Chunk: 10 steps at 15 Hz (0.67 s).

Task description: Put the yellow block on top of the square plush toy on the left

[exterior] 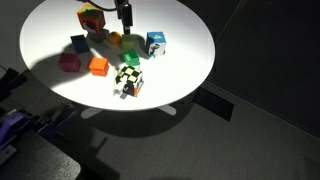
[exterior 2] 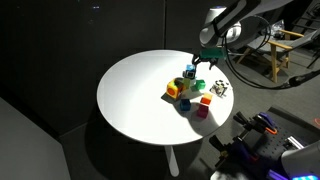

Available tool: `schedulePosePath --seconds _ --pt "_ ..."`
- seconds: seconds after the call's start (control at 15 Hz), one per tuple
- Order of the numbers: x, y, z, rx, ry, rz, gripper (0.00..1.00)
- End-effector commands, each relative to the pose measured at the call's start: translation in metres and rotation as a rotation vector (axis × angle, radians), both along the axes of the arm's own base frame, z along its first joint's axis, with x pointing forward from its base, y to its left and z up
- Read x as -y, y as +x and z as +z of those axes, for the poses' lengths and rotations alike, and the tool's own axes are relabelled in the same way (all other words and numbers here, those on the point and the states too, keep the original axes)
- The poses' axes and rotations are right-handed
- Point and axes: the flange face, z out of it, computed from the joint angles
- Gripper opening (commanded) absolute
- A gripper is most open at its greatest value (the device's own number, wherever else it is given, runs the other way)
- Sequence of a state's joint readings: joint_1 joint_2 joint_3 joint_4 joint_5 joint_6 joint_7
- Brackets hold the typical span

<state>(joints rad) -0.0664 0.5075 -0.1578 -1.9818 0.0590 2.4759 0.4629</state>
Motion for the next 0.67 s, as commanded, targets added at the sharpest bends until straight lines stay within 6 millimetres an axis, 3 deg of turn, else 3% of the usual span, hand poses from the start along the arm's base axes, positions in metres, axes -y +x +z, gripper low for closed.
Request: schedulePosePath --seconds 0.0,0.6 --pt "-0.008 0.025 -0.002 0.020 0.000 -0.025 1.00" --pt "-0.029 0.069 -0.028 0.019 0.016 -0.005 1.00"
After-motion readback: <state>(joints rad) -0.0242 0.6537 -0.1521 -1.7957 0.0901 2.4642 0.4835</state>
